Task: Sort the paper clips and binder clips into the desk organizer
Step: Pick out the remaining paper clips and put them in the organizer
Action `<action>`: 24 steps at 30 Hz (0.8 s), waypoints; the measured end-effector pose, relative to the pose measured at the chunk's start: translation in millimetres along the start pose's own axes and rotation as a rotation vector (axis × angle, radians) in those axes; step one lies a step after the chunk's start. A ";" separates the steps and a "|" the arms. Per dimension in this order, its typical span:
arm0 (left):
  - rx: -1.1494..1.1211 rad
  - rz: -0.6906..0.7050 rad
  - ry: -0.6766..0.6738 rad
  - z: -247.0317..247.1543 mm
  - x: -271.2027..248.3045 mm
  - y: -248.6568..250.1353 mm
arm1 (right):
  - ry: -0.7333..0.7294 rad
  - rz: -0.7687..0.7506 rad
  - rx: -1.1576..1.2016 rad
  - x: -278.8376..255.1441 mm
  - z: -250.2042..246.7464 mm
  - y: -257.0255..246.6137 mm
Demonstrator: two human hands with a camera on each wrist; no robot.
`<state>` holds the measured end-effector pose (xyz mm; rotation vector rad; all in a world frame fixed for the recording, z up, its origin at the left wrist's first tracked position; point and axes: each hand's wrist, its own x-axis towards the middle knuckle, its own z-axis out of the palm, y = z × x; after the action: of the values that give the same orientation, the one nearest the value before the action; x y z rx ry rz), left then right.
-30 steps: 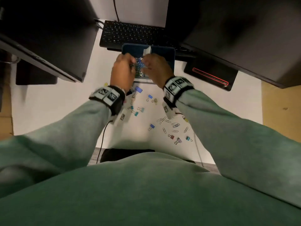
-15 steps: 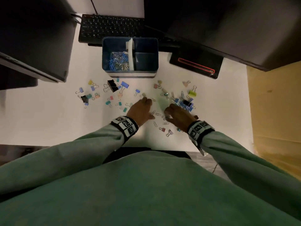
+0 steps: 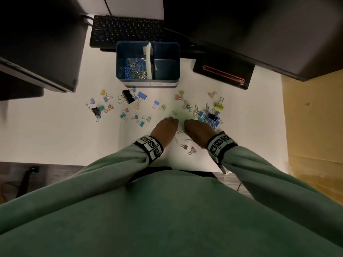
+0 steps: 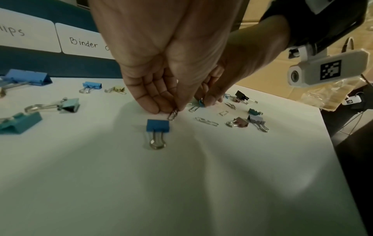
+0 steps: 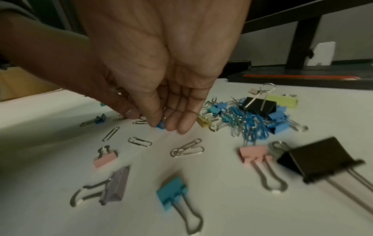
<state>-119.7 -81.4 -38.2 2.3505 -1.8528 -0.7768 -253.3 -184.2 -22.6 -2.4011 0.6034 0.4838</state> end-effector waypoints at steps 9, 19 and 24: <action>-0.565 -0.253 0.395 -102.4 6.8 -48.7 | 0.380 0.076 0.665 53.7 -70.1 -42.7; -0.393 -0.381 0.692 -139.0 34.3 -100.6 | 0.397 -0.009 0.430 150.4 -129.9 -102.4; -0.312 -0.252 0.392 -64.3 17.0 -68.4 | 0.433 -0.082 0.204 86.4 -90.9 -38.7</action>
<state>-29.2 -94.8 -11.3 2.3427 -1.2070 -0.5228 -143.9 -240.5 22.9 -2.3299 0.6965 -0.1365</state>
